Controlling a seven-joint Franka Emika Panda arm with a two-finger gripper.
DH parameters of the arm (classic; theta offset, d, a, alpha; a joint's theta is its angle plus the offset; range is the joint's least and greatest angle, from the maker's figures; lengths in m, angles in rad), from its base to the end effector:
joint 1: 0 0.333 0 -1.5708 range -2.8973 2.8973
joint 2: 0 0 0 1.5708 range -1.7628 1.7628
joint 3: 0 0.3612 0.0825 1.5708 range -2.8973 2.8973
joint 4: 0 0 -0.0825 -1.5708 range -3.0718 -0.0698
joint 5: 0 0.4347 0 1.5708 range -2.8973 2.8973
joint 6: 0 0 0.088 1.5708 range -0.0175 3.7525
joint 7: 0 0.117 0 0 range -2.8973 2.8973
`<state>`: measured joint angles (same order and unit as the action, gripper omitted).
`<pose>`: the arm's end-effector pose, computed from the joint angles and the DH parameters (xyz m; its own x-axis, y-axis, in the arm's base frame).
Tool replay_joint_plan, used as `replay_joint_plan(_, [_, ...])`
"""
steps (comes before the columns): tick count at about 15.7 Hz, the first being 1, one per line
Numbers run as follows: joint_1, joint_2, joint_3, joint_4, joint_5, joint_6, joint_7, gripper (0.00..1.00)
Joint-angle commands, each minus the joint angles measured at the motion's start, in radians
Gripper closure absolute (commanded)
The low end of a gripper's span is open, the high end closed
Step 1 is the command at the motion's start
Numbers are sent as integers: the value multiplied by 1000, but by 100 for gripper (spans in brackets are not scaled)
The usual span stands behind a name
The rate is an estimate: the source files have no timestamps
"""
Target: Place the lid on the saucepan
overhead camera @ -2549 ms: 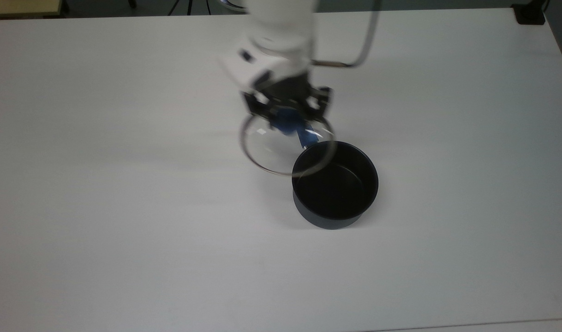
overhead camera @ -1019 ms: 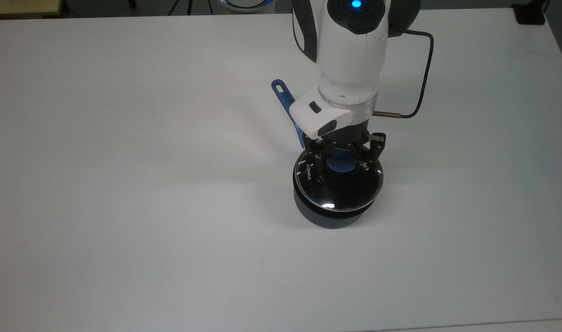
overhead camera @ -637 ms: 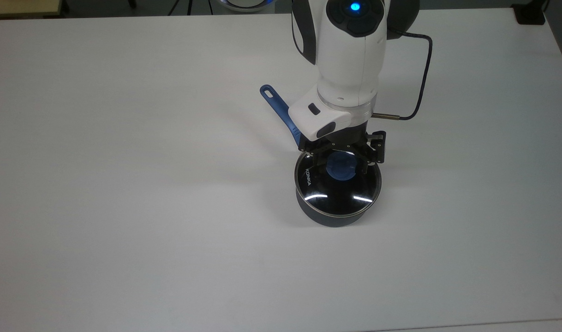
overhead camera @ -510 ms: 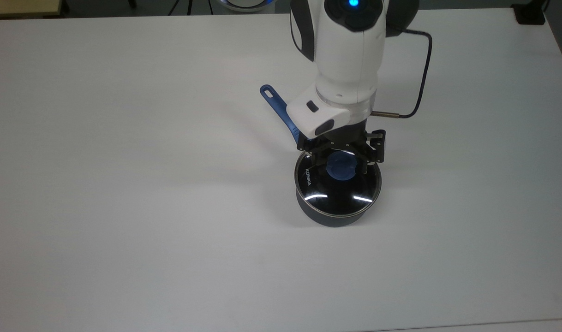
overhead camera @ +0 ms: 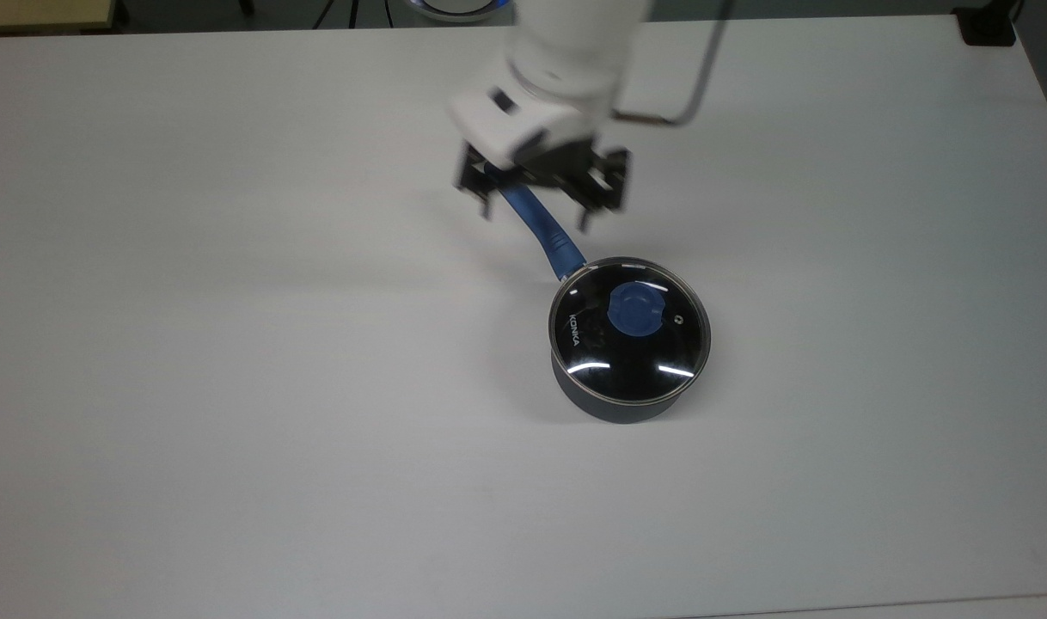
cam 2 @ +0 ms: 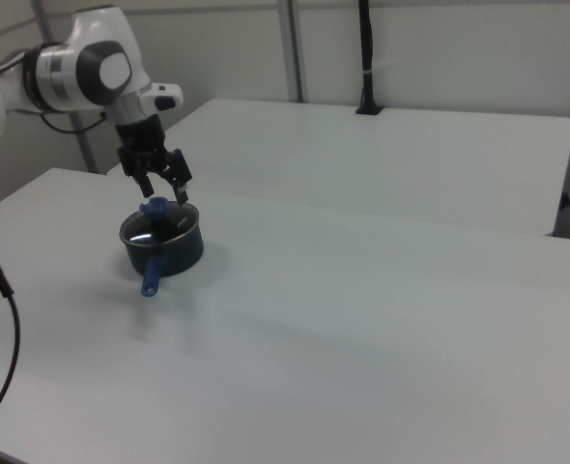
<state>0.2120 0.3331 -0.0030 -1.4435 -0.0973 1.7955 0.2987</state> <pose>0.7147 0.1425 0.5244 0.9967 -0.0666 0.0453 -0.0704 -0.9938 0.0866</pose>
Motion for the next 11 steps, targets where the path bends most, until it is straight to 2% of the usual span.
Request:
replay_joint_plan(1, [-89,-221,9,-185,7,-82,-171,0])
replay_joint_plan(3, [-117,-320,9,-273,8,-102,-211,0])
replay_joint_plan(5, [-158,-382,11,-326,8,-111,-213,0])
replay_joint_plan(9, [-204,-401,9,-316,13,-137,-207,0])
replay_joint_plan(11, [-203,-401,8,-316,13,-136,-207,0])
